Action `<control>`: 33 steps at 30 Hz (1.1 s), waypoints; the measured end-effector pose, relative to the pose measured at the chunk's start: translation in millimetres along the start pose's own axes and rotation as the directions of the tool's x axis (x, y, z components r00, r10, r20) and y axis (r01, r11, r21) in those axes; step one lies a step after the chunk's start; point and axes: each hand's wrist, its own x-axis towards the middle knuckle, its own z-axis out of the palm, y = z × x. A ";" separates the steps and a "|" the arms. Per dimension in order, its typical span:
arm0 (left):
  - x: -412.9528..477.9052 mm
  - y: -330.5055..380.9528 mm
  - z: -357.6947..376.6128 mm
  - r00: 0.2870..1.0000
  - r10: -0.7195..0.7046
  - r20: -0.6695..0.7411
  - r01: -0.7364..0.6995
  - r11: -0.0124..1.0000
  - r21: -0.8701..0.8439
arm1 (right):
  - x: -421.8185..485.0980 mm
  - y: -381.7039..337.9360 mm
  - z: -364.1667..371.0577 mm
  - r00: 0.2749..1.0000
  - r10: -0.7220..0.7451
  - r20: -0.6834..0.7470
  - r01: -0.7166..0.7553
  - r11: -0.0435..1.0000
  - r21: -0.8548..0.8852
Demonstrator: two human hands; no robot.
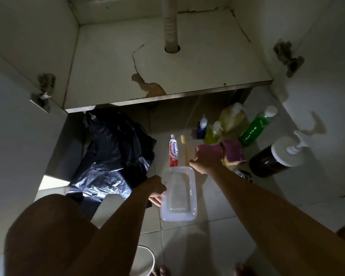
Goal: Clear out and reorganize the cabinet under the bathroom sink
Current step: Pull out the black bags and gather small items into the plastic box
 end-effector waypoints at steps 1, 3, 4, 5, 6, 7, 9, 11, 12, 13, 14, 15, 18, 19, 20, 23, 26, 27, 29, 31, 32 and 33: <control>1.5 -2.6 0.9 1.000 0.000 -0.005 0.000 1.000 -0.018 | 2.9 -4.9 0.9 1.000 -0.009 -0.007 0.009 0.999 -0.044; 4.4 -8.0 1.9 1.000 -0.004 -0.023 0.003 0.999 -0.052 | 13.2 -16.7 7.1 0.999 -0.023 -0.047 0.017 0.993 -0.115; 6.1 -10.2 2.3 1.000 -0.007 -0.028 0.005 0.998 -0.063 | 17.1 -24.1 8.3 0.997 -0.030 -0.077 0.021 0.992 -0.124; 9.0 -12.3 2.0 1.000 -0.010 -0.028 0.008 0.998 -0.069 | 22.0 -32.2 10.3 0.995 -0.025 -0.097 0.015 0.995 -0.103; 10.8 -12.7 1.2 1.000 -0.011 -0.025 0.010 0.998 -0.066 | 27.1 -39.4 11.9 0.994 -0.013 -0.113 0.006 0.998 -0.065; 11.3 -12.5 0.7 1.000 -0.007 -0.025 0.005 0.998 -0.066 | 32.4 -45.1 13.5 0.993 0.000 -0.119 -0.003 1.000 -0.029; 12.6 -13.2 0.0 0.999 -0.001 -0.033 -0.002 0.996 -0.090 | 41.3 -54.3 19.3 0.994 0.017 -0.106 -0.017 1.000 -0.003; 14.3 -14.8 0.2 0.999 0.001 -0.036 -0.005 0.994 -0.105 | 47.4 -59.6 26.5 0.995 0.040 -0.087 -0.042 0.999 -0.023; 14.9 -16.2 0.0 0.999 0.002 -0.038 -0.006 0.994 -0.106 | 50.3 -61.2 32.3 0.996 0.053 -0.074 -0.056 0.998 -0.038; 16.1 -16.8 -0.1 0.999 0.005 -0.037 -0.009 0.994 -0.107 | 52.7 -61.5 37.5 0.996 0.059 -0.074 -0.063 0.997 -0.047; 16.2 -17.1 -0.6 0.999 0.006 -0.036 -0.010 0.994 -0.107 | 53.9 -61.4 42.0 0.994 0.064 -0.090 -0.069 0.996 -0.049; 16.9 -17.3 -1.8 0.999 0.007 -0.038 -0.012 0.993 -0.114 | 55.2 -60.7 46.9 0.991 0.071 -0.111 -0.077 0.996 -0.050; 15.0 -14.7 -5.5 1.000 0.000 -0.025 -0.003 0.992 -0.126 | 59.5 -52.6 55.2 0.987 0.066 -0.146 -0.071 0.997 -0.027; 13.4 -12.9 -6.4 1.000 -0.004 -0.025 0.001 0.992 -0.127 | 60.8 -49.1 53.6 0.989 0.074 -0.126 -0.074 0.997 0.005; 11.2 -11.3 -7.2 1.000 -0.009 -0.028 0.005 0.991 -0.134 | 62.2 -46.6 50.3 0.992 0.081 -0.097 -0.076 0.996 0.053; 8.2 -3.7 -7.3 0.999 -0.010 -0.048 0.002 0.987 -0.161 | 67.0 -36.0 32.0 0.990 0.063 -0.130 -0.051 0.995 0.091; 9.0 3.1 -8.4 0.998 0.001 -0.066 -0.013 0.984 -0.178 | 51.0 -29.4 3.6 0.959 -0.014 -0.284 0.045 0.994 0.104; 9.6 4.6 -8.9 0.997 0.005 -0.078 -0.019 0.983 -0.182 | 44.0 -25.8 -2.2 0.950 -0.057 -0.308 0.085 0.993 0.078; 11.2 8.2 -8.8 0.997 0.003 -0.083 -0.018 0.984 -0.178 | 26.6 -13.6 -10.7 0.938 -0.097 -0.332 0.149 0.980 0.135; 11.6 10.5 -7.4 0.995 -0.021 -0.094 0.003 0.982 -0.189 | 11.1 -2.6 -11.8 0.939 -0.090 -0.331 0.169 0.962 0.217; 11.4 12.1 -6.4 0.994 -0.036 -0.104 0.013 0.978 -0.210 | 5.8 3.0 -11.0 0.927 -0.084 -0.366 0.178 0.957 0.229; 13.2 13.0 -5.3 0.992 -0.047 -0.121 0.017 0.972 -0.233 | 0.0 6.4 -9.7 0.910 -0.067 -0.408 0.184 0.950 0.254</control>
